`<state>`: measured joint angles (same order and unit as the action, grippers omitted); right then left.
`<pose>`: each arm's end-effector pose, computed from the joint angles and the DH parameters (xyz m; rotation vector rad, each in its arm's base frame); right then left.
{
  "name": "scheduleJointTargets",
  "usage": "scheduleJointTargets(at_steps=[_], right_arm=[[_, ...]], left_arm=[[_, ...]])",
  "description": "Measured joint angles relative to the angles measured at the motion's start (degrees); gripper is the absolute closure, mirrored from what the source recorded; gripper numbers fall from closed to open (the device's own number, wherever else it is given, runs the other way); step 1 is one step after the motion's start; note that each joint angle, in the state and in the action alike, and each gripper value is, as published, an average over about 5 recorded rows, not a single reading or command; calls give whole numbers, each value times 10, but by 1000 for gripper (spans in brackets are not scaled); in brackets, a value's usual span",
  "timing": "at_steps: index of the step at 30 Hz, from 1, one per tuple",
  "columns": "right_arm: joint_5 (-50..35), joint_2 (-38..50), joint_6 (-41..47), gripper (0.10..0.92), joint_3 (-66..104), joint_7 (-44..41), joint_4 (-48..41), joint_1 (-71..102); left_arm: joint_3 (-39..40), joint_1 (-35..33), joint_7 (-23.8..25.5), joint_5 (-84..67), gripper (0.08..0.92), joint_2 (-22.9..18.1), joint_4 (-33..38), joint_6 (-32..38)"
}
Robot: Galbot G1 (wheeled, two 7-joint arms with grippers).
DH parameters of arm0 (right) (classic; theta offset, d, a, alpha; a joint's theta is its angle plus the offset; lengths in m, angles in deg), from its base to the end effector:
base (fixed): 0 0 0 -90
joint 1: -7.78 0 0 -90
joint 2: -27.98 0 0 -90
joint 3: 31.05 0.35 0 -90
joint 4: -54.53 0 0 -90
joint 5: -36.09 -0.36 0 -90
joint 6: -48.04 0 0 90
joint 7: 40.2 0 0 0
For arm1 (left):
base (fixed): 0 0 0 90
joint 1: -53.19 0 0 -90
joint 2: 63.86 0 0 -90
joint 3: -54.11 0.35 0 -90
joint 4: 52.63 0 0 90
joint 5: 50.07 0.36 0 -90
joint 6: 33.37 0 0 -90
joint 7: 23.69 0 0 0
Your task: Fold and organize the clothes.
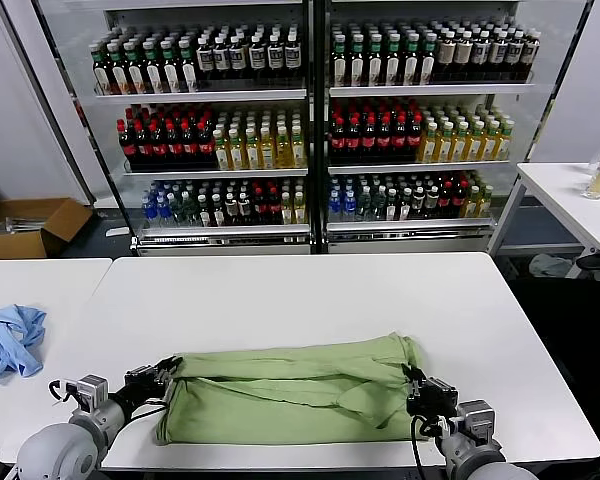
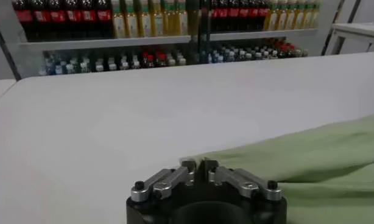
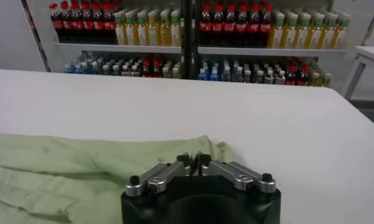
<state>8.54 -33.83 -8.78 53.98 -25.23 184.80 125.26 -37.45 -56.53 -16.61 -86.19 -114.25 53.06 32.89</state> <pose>0.1899 -0.0344 -0.2280 0.1960 -2.6777 0.0821 0.2625 0.1683 -0.2945 -0.3555 -2.5899 -0.0502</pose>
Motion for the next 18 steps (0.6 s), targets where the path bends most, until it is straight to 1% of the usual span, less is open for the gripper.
scheduleJointTargets(at_steps=[5,8,11,15,18], right_arm=[[5,-4,0,559,14,1,8,9],[10,-8,0,472,18,1,11,14],[16,-11,0,385,19,1,13,16],[24,-14,0,274,18,1,14,16],[30,-17,0,218,15,1,14,16]], left_arm=[[-11,-10,-18,0,600,-6,16,3],[-12,-19,-42,-3,514,-13,33,5],[-6,-29,-85,-8,427,-23,52,3],[10,-44,-154,-17,306,-42,72,-2],[22,-50,-198,-26,228,-58,84,-6]])
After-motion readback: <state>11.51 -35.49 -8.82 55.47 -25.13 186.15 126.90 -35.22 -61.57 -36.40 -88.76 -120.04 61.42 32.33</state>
